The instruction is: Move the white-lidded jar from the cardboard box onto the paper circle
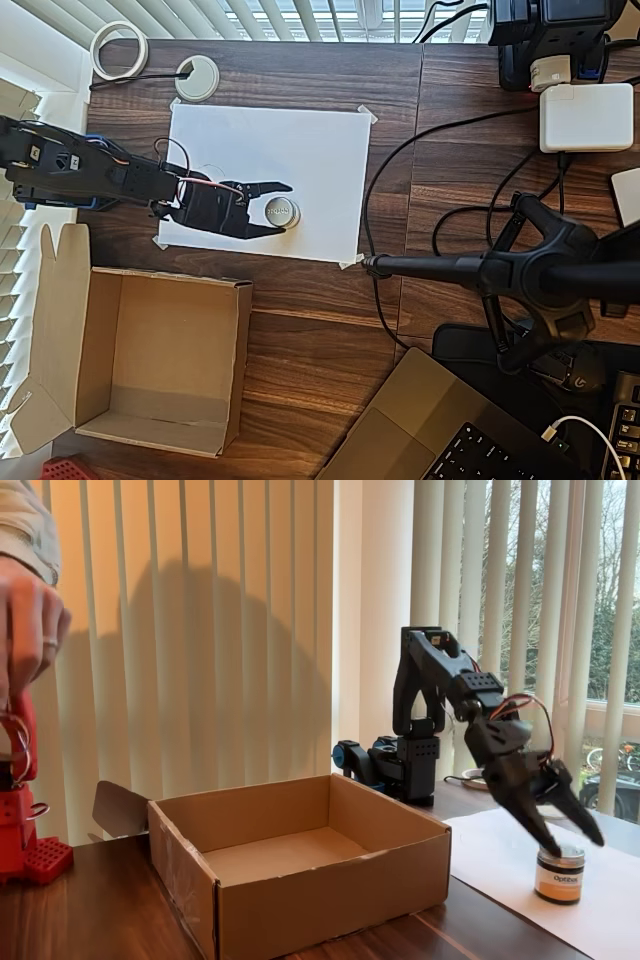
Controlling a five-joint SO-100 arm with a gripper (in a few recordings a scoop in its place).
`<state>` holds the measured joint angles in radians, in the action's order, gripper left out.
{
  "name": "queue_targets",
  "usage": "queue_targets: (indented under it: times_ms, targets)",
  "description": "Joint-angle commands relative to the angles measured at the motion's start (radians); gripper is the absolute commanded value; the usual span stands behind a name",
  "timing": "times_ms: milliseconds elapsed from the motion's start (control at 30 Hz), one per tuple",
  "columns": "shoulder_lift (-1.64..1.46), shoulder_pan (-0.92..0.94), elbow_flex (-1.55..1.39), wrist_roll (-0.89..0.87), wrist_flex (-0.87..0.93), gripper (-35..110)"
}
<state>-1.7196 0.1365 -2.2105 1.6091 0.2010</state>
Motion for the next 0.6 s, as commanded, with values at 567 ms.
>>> queue_targets:
  times_ms: [567]
  targets:
    - [-1.339,-0.146,-0.736,-1.017,0.506,33]
